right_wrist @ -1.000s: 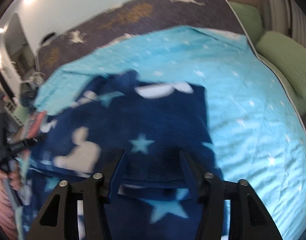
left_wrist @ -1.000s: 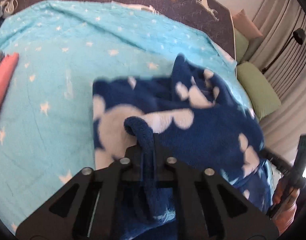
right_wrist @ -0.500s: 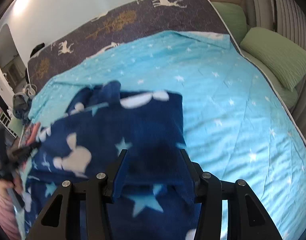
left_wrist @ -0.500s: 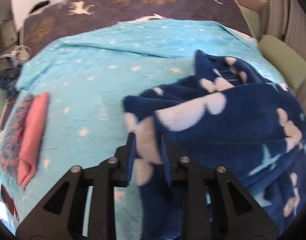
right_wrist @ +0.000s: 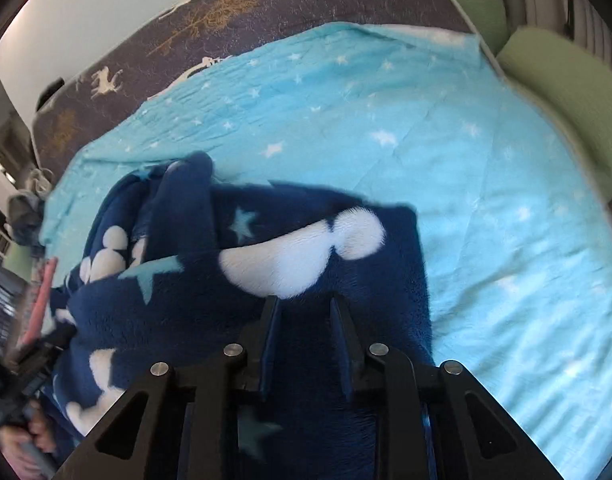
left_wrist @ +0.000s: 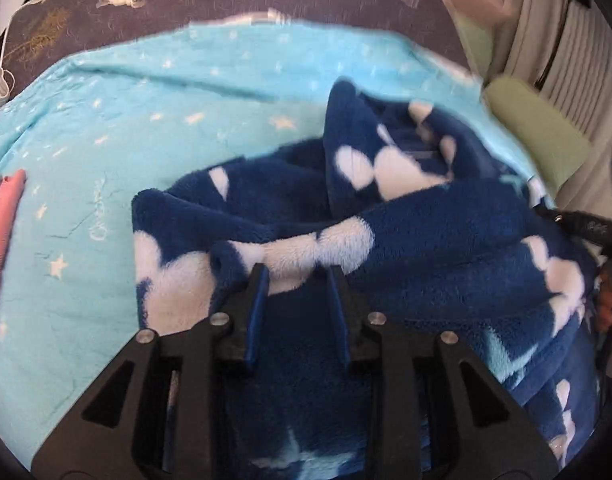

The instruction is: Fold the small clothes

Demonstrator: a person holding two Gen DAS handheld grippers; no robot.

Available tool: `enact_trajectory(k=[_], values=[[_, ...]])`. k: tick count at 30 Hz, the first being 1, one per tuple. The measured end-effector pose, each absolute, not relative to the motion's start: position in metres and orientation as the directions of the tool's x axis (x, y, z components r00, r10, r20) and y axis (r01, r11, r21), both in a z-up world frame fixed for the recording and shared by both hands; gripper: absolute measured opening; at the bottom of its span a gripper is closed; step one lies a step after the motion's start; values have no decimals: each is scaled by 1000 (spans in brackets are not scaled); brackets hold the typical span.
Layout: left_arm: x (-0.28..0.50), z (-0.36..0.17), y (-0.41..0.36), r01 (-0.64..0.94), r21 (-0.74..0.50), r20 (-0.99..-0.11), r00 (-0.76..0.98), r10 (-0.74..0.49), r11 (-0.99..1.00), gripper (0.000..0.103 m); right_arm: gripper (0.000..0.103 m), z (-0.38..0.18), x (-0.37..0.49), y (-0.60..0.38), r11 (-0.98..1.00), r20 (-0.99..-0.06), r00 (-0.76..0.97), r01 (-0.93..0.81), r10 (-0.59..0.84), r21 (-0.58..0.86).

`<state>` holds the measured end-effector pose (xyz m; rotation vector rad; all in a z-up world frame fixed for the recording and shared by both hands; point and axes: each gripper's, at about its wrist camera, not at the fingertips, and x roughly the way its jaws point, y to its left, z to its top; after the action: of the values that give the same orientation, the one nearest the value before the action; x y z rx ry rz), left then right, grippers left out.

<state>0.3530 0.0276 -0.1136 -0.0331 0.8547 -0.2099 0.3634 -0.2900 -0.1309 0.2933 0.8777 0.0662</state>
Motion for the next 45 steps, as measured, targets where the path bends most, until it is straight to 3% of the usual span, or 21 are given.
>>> enact_trajectory(k=[7,10,11,12,17,22,26,28,29,30,31,32,33,37,45], values=[[349,-81,23,170,-113,-768,610,-195,979,33,27,-113,352,-286,958,-728,662,53,177,281],[348,-46,15,204,-116,-697,680,-226,972,52,29,-89,357,-287,931,-681,677,-21,281,363],[356,-39,13,197,-116,-686,693,-222,974,65,34,-81,363,-284,934,-676,681,-32,281,356],[370,-34,10,196,-124,-681,696,-228,973,69,43,-76,369,-279,938,-680,679,-36,276,345],[450,-51,-3,162,-225,-748,603,-277,961,69,46,-73,422,-253,913,-698,624,-62,351,403],[498,-82,-6,64,-255,-785,569,-245,965,69,51,-94,465,-246,855,-694,564,-43,447,516],[519,-104,4,18,-443,-772,501,-392,896,69,59,-111,490,-255,784,-654,555,4,514,620],[526,-116,8,-6,-561,-735,465,-495,828,59,60,-118,504,-256,749,-634,545,16,549,663],[527,-121,8,-7,-610,-710,450,-542,792,36,60,-122,513,-254,728,-626,528,20,574,685],[530,-127,7,-6,-653,-687,426,-589,757,23,60,-126,520,-251,711,-623,504,24,599,703],[530,-129,7,-5,-669,-676,420,-606,743,22,56,-130,527,-247,704,-625,484,28,612,710],[528,-128,7,11,-672,-667,425,-612,741,17,23,-132,530,-245,703,-625,483,27,614,711],[525,-125,9,35,-685,-646,430,-630,727,16,8,-133,533,-242,709,-633,481,34,606,704],[506,-108,38,157,-835,-414,452,-790,527,15,7,-139,532,-261,635,-578,537,98,615,766],[515,-134,58,37,-882,-415,408,-813,469,15,9,-168,540,-285,423,-408,449,72,795,903]])
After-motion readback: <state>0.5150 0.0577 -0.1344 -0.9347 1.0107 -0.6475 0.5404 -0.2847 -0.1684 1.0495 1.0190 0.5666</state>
